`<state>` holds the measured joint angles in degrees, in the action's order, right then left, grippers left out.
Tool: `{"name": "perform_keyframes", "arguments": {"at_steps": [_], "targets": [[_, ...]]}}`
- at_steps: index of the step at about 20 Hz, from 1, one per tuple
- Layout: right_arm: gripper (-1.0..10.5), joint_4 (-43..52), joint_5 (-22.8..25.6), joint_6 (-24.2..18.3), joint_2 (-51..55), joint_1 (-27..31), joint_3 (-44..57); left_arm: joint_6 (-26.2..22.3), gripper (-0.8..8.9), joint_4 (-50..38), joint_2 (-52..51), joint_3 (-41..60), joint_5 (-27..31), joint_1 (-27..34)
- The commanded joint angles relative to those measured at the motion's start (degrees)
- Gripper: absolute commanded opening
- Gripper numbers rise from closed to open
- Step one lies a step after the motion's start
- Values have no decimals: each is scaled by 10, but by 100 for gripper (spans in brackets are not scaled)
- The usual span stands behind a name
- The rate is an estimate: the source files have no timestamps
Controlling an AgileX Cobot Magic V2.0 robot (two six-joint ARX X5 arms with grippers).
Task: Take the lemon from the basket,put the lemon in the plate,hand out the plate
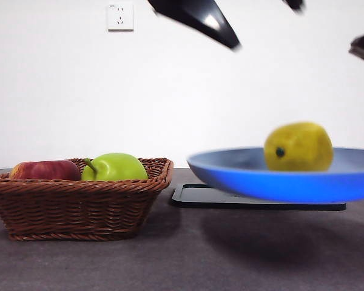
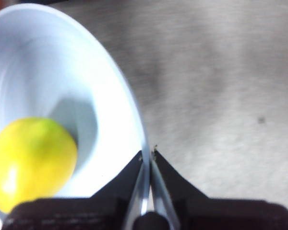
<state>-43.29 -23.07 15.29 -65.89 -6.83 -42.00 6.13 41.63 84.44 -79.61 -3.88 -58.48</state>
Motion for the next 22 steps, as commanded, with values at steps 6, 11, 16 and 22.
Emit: {"name": "perform_keyframes", "arguments": {"at_steps": [6,11,16,22], "targets": [[3,88,-3,3,-140,45,-75,-18,389,67,-128,-14,41,37],[3,115,22,3,-290,51,-225,-19,389,95,-166,-14,63,44],[3,113,21,11,-417,53,-352,-19,389,104,-166,-14,69,51],[3,113,21,16,-481,53,-378,-19,389,103,-166,-14,69,53]]}}
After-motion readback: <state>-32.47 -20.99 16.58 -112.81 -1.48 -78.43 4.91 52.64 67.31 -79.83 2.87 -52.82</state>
